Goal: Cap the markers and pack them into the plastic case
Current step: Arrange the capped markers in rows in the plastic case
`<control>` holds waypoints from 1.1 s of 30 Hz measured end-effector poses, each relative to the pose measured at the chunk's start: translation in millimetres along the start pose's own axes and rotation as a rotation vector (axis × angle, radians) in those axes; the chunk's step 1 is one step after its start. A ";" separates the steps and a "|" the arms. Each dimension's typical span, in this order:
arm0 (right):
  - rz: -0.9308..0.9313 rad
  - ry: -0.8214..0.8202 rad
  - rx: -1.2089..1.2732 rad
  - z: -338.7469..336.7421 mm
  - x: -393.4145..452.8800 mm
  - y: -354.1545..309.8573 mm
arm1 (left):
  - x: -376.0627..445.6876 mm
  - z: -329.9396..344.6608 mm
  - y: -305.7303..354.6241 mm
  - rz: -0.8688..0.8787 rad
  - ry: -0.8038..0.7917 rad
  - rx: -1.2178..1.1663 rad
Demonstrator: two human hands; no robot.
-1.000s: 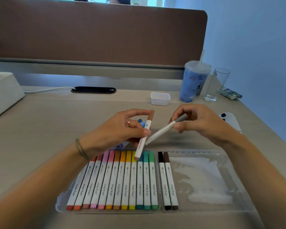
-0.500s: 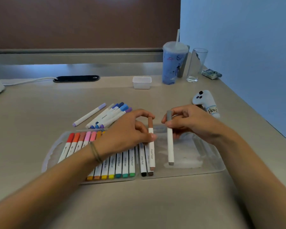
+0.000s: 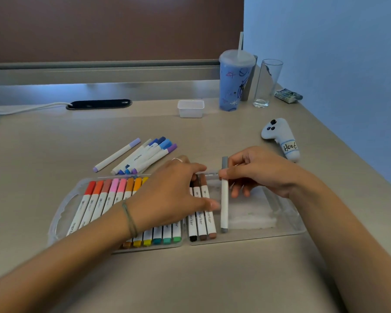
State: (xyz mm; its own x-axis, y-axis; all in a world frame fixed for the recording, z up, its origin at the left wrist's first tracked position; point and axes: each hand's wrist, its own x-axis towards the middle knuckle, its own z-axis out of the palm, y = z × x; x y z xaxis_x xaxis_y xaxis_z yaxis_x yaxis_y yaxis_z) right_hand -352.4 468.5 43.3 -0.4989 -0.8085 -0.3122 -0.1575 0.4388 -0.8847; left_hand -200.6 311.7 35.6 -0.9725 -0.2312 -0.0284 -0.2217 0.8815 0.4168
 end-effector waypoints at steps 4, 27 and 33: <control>0.021 -0.018 0.046 2.4 -0.4 -1.3 | -11.6 0.0 3.1 0.025 -0.061 0.167; 0.186 0.032 -0.460 38.3 -0.4 -12.4 | -7.0 -4.1 -7.4 0.099 -0.169 0.294; 0.131 0.105 -0.724 43.8 -1.8 -19.9 | -5.0 -15.9 -6.8 0.115 -0.217 0.299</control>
State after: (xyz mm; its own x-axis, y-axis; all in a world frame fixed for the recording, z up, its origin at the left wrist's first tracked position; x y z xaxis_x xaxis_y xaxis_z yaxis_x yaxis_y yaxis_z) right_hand -311.0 444.1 46.3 -0.6252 -0.7062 -0.3323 -0.5956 0.7069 -0.3817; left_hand -193.0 300.3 47.4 -0.9776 -0.0598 -0.2016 -0.0904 0.9851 0.1461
